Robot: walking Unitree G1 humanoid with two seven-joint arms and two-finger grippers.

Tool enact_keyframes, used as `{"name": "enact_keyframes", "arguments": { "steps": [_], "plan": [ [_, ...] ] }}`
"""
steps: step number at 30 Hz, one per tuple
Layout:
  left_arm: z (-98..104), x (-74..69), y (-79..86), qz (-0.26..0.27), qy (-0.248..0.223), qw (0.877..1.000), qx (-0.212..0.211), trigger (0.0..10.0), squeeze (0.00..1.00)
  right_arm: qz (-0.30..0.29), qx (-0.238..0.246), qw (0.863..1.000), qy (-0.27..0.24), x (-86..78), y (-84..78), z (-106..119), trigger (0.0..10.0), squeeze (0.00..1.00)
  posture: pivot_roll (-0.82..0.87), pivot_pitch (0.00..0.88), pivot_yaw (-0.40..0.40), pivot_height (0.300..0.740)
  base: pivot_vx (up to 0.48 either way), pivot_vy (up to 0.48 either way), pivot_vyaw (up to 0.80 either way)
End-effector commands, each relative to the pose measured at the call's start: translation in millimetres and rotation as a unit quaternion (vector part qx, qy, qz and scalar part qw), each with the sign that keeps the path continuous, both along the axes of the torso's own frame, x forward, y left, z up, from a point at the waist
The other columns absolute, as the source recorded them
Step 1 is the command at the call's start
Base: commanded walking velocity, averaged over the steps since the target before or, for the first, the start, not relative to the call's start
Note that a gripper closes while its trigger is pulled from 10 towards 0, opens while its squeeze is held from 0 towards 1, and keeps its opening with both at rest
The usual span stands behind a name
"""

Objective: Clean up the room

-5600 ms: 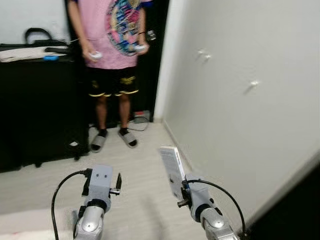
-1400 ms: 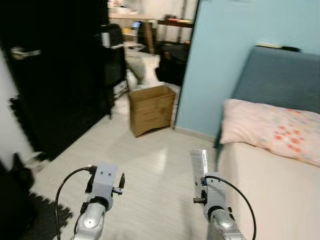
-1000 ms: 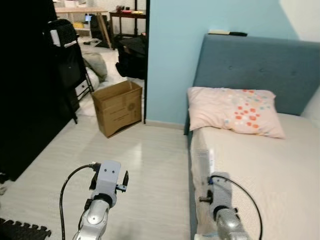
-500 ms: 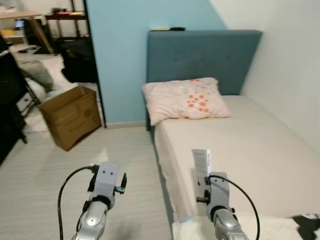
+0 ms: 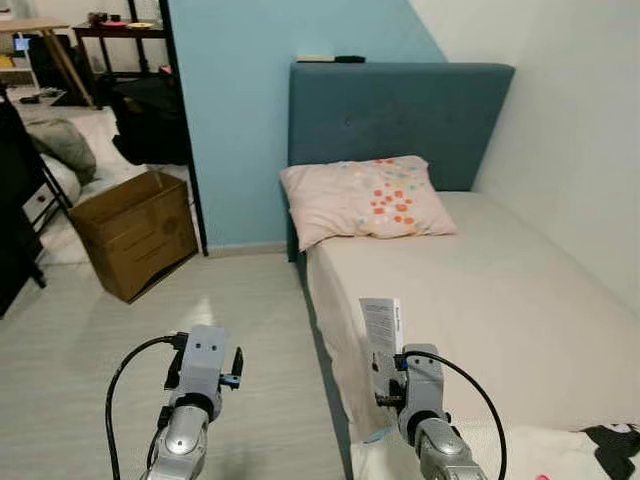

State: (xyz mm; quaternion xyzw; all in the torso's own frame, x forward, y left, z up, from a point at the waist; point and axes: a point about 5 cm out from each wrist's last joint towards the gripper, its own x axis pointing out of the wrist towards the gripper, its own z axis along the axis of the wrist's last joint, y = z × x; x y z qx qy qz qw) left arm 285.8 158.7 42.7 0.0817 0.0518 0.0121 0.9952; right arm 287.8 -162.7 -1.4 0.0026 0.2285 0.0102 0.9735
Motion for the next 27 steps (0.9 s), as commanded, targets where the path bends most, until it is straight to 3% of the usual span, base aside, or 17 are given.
{"name": "enact_keyframes", "arguments": {
  "steps": [1, 8, 27],
  "plan": [
    [-3.2, -0.4, -0.5, 0.002, 0.011, 1.0, -0.001, 10.0, 0.0, 0.002, 0.009, 1.0, -0.025, 7.6, 2.8, 9.4, 10.0, 0.0, 0.0, 0.035, -0.044, 0.74, 0.0, 0.0, 0.0],
    [1.2, 0.4, -3.9, -0.013, -0.004, 1.0, -0.014, 10.0, 0.0, 0.011, 0.011, 1.0, -0.027, 7.9, 4.4, 9.8, 10.0, 0.0, 0.0, 0.032, -0.043, 0.74, 0.107, 0.0, 0.0],
    [2.2, -1.7, -2.7, -0.02, -0.012, 1.0, -0.015, 10.0, 0.0, 0.015, 0.015, 0.999, -0.025, 6.7, 5.9, 8.5, 10.0, 0.0, 0.01, 0.034, -0.04, 0.74, 0.349, 0.0, 0.0]
  ]
}}
